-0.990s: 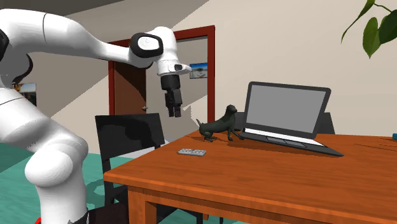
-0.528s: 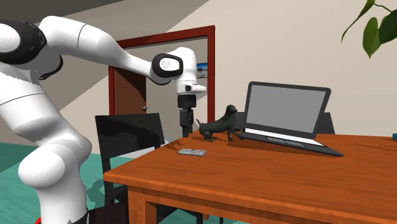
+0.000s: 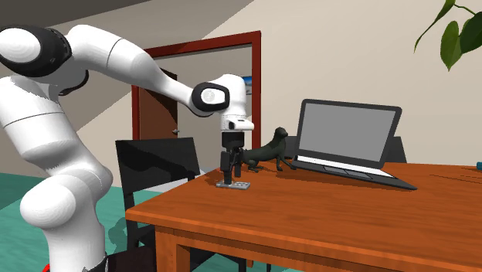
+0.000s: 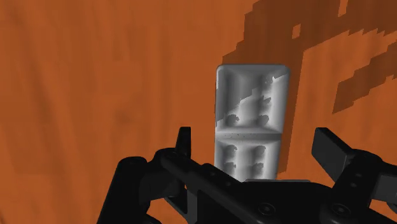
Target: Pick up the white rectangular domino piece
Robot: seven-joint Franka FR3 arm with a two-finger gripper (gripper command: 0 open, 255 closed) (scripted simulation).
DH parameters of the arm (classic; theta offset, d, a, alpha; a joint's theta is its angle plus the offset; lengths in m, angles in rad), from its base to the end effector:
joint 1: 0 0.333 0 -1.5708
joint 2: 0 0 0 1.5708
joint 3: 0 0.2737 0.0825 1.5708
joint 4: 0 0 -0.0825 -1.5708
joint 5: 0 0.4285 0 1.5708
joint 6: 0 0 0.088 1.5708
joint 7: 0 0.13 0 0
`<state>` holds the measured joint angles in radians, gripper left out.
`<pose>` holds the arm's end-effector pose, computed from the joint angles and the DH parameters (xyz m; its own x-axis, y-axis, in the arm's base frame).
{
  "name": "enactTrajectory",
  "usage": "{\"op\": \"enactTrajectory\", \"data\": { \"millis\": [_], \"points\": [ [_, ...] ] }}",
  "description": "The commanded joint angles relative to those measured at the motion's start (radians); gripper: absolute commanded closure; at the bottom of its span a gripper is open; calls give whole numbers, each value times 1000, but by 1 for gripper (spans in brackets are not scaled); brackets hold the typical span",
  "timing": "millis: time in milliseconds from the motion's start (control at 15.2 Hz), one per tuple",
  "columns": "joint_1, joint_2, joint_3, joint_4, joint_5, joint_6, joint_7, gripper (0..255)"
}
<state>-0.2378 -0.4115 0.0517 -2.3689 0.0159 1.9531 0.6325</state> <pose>0.4734 -0.0884 0.4011 0.6757 -0.7372 -0.0003 -0.7372 -0.6757 0.0076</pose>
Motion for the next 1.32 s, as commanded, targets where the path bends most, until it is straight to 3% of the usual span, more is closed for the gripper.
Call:
{"op": "enactTrajectory", "data": {
  "millis": [0, 132, 198, 726, 1254],
  "points": [
    [0, 6, 0, -30, 0, 36, 1, 0],
    [0, 6, 1, -30, 0, 36, 1, 0],
    [0, 6, 1, -30, 0, 36, 1, 255],
    [0, 12, 2, -30, 1, 43, 2, 255],
    [-1, -13, -1, 49, 0, -62, 0, 255]
  ]
}}
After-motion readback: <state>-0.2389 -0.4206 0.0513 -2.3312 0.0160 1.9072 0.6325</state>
